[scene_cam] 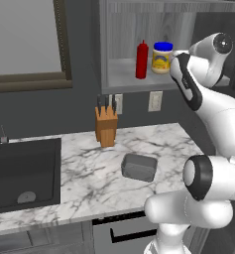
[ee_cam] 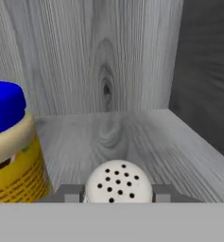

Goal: There are various items on the counter. Only move the condiments/shakers into the cabinet.

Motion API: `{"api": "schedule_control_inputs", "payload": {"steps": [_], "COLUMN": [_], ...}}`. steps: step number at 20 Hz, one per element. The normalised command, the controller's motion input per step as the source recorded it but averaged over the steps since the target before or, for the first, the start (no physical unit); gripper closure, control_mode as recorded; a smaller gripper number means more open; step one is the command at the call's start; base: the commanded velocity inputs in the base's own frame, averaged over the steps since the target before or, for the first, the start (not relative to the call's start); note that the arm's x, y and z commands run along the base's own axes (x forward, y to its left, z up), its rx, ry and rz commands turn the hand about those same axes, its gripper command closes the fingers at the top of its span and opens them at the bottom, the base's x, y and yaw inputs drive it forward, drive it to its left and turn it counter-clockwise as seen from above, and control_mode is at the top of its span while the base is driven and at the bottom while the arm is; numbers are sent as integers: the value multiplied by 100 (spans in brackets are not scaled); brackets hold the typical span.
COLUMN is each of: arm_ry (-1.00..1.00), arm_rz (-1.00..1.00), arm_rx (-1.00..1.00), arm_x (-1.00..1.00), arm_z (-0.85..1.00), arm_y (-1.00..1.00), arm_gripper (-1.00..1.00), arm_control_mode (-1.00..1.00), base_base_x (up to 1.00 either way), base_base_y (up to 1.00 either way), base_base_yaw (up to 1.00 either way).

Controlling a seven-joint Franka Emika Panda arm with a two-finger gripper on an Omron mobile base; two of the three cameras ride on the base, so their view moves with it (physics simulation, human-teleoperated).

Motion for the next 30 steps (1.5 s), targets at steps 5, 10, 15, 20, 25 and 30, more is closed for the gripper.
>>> {"api": "schedule_control_inputs", "payload": {"steps": [5, 10, 15, 20, 25, 30], "arm_ry": [0, 0, 0, -1, 0, 0], "arm_rz": [0, 0, 0, 6, 6, 0], "arm_rx": [7, 3, -2, -17, -9, 0], "arm_x": [43, 41, 20, -14, -8, 0], "arm_z": [-35, -41, -50, -56, -14, 0], "arm_y": [-8, -2, 0, 2, 3, 0], "arm_gripper": [100, 100, 100, 100, -100, -100], "arm_control_mode": [-100, -100, -100, -100, -100, -100], "base_base_x": [0, 0, 0, 0, 0, 0], "base_base_y": [0, 0, 0, 0, 0, 0], "base_base_yaw": [0, 0, 0, 0, 0, 0]}}
